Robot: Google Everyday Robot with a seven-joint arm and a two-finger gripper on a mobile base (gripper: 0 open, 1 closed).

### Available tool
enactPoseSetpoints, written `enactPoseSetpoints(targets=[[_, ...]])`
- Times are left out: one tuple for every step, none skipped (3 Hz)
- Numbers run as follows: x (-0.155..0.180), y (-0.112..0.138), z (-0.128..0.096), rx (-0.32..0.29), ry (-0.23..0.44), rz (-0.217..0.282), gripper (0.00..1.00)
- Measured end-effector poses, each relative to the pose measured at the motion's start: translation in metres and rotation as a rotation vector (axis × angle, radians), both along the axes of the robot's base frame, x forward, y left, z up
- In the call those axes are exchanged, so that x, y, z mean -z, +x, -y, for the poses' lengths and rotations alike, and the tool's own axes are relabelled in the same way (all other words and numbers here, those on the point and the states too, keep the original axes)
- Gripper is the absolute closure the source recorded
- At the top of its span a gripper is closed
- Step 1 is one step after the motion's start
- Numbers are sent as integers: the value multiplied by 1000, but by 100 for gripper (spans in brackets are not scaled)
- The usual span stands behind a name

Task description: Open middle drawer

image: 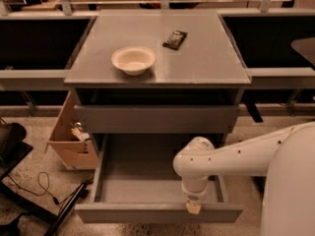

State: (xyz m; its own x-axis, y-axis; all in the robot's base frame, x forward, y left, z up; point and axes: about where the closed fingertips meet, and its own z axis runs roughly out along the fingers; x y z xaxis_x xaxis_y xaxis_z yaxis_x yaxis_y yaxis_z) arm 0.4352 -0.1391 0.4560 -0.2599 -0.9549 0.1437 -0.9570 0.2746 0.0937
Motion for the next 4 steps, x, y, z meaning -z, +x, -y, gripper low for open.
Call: enactPoseSetpoints(targets=[[0,0,-1,0,0,0,100],[-5,-17,8,12,-13,-11,100],[-19,-73,39,41,-50,-51,100],[-18,-106,60,33,-86,-86,81]])
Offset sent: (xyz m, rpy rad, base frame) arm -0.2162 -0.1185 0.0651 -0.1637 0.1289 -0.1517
